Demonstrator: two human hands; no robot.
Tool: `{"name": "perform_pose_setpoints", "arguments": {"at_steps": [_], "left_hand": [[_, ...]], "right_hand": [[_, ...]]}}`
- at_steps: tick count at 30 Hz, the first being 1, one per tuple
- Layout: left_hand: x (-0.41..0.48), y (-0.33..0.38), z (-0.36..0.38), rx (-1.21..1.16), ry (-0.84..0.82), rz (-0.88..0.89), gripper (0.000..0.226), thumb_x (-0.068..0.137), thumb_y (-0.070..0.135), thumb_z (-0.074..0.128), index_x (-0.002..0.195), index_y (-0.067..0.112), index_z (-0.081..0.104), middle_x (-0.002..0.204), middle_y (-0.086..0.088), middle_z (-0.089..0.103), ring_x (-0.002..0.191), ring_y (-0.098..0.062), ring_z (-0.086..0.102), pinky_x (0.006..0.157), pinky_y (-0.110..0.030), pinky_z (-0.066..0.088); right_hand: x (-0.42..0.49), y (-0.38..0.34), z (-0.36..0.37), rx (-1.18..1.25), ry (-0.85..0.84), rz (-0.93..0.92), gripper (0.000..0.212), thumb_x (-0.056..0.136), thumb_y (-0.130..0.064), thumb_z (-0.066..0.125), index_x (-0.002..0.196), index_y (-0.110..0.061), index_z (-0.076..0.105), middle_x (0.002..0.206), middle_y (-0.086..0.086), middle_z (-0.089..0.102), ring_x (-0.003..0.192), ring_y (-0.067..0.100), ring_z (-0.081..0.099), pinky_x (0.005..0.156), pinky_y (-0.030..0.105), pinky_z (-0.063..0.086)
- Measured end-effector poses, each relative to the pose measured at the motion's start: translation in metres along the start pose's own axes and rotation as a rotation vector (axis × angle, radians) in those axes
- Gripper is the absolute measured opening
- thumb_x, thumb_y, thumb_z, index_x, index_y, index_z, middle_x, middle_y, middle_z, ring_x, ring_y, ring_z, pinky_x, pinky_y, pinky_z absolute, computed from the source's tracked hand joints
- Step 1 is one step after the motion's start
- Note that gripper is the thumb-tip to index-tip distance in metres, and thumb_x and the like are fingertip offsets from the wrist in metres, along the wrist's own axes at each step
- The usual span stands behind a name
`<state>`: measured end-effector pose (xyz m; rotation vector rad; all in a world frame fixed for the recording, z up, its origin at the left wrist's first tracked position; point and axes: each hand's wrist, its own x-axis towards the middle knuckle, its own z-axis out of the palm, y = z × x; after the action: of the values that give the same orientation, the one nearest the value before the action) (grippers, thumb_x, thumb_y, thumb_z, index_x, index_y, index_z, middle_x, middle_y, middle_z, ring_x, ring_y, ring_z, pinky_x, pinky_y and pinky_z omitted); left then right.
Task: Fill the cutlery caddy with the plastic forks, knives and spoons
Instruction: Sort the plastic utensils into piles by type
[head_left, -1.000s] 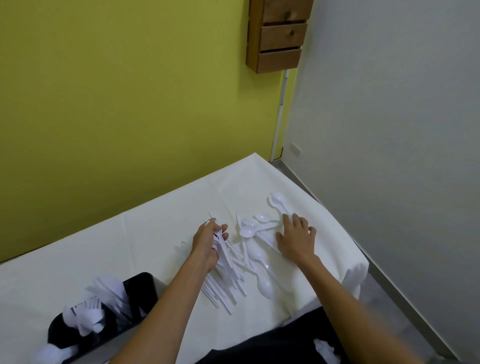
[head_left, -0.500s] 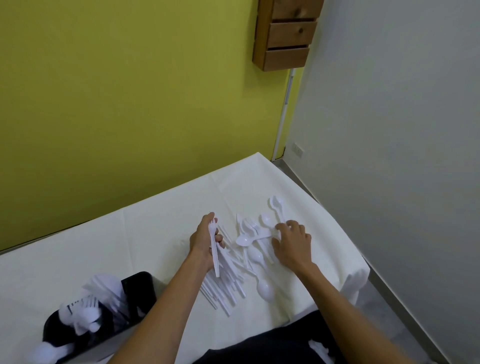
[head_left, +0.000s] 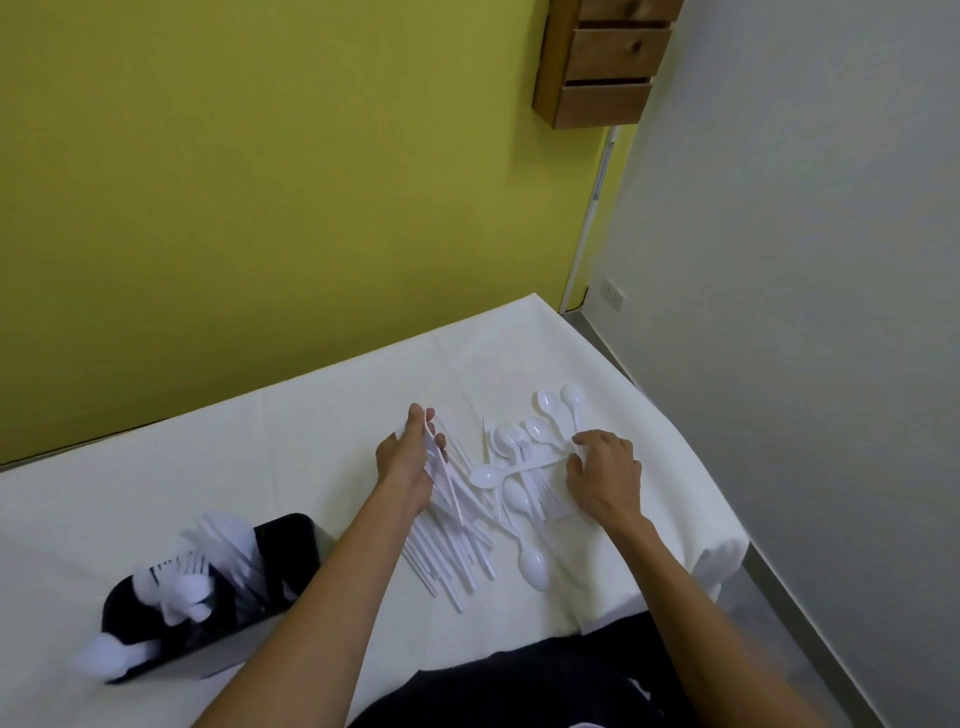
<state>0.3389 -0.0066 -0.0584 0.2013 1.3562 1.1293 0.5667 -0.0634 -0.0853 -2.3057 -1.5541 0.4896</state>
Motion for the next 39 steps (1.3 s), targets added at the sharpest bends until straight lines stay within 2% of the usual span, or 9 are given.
{"name": "perform_pose_setpoints", "arguments": {"at_steps": [3,6,11,14,17,21,28,33,39], "left_hand": [[-0.003,0.004,-0.001,-0.056,0.014,-0.004,0.048,0.1,0.047,0.054,0.117,0.004,0.068,0.057,0.003,0.049,0.045,-0.011,0.047,0.046,-0.026,0.044],[-0.013,0.015,-0.001,-0.089,0.013,-0.004,0.059,0.086,0.068,0.06,0.096,0.01,0.068,0.052,0.006,0.037,0.04,-0.011,0.041,0.047,-0.028,0.042],[-0.024,0.035,-0.001,-0.115,0.092,0.139,0.041,0.095,0.048,0.062,0.076,0.012,0.052,0.057,0.001,0.039,0.044,-0.014,0.043,0.051,-0.031,0.045],[-0.029,0.046,0.001,-0.212,0.09,0.193,0.042,0.101,0.045,0.054,0.075,0.012,0.046,0.062,-0.001,0.043,0.05,-0.017,0.05,0.06,-0.034,0.049],[-0.044,0.048,0.005,-0.241,0.052,0.239,0.04,0.101,0.043,0.053,0.079,0.011,0.047,0.063,-0.002,0.045,0.049,-0.016,0.054,0.061,-0.034,0.054],[-0.071,0.05,-0.006,-0.163,0.017,0.339,0.038,0.101,0.04,0.057,0.082,0.007,0.048,0.059,-0.002,0.048,0.048,-0.017,0.056,0.06,-0.033,0.056],[-0.113,0.103,-0.096,-0.034,0.088,0.6,0.034,0.103,0.034,0.054,0.077,0.013,0.047,0.055,0.006,0.048,0.05,-0.014,0.052,0.059,-0.033,0.053],[-0.135,0.133,-0.166,0.057,0.197,0.744,0.033,0.103,0.036,0.052,0.077,0.017,0.045,0.055,0.01,0.047,0.052,-0.013,0.048,0.06,-0.034,0.05],[-0.138,0.119,-0.197,0.313,0.161,0.818,0.042,0.102,0.042,0.052,0.071,0.015,0.043,0.055,0.008,0.05,0.057,-0.019,0.051,0.066,-0.045,0.05]], "right_hand": [[-0.007,-0.005,-0.001,0.067,0.019,-0.016,0.033,0.093,-0.017,0.056,0.125,-0.016,0.063,0.135,0.006,0.057,0.129,0.029,0.043,0.1,0.043,0.037],[-0.008,-0.015,-0.001,0.143,0.036,-0.029,0.03,0.091,-0.016,0.057,0.119,-0.017,0.066,0.13,0.005,0.061,0.126,0.03,0.048,0.099,0.044,0.041],[-0.021,-0.052,-0.003,0.511,0.078,0.033,0.022,0.097,-0.023,0.053,0.113,-0.018,0.067,0.115,-0.004,0.065,0.109,0.016,0.058,0.092,0.03,0.044],[-0.034,-0.084,-0.006,0.87,0.05,0.237,0.018,0.098,-0.033,0.045,0.086,-0.03,0.059,0.092,-0.008,0.059,0.087,0.015,0.054,0.083,0.031,0.042],[-0.045,-0.127,-0.003,1.164,-0.148,0.417,0.025,0.098,-0.033,0.043,0.098,-0.019,0.064,0.103,0.002,0.062,0.096,0.02,0.058,0.093,0.043,0.049],[-0.07,-0.176,-0.003,1.404,-0.413,0.479,0.03,0.1,-0.022,0.043,0.115,-0.006,0.064,0.119,0.011,0.063,0.113,0.024,0.06,0.095,0.037,0.051],[-0.119,-0.226,0.012,1.276,-0.541,0.315,0.024,0.094,-0.013,0.052,0.107,-0.007,0.071,0.117,0.009,0.068,0.11,0.021,0.065,0.093,0.036,0.055],[-0.154,-0.239,0.033,0.933,-0.436,-0.02,0.032,0.099,-0.016,0.041,0.114,-0.024,0.069,0.117,-0.009,0.067,0.113,0.009,0.061,0.104,0.036,0.047],[-0.178,-0.247,0.042,0.619,-0.367,-0.281,0.036,0.102,-0.013,0.038,0.133,-0.018,0.057,0.134,-0.006,0.058,0.124,0.01,0.051,0.105,0.022,0.037]]}}
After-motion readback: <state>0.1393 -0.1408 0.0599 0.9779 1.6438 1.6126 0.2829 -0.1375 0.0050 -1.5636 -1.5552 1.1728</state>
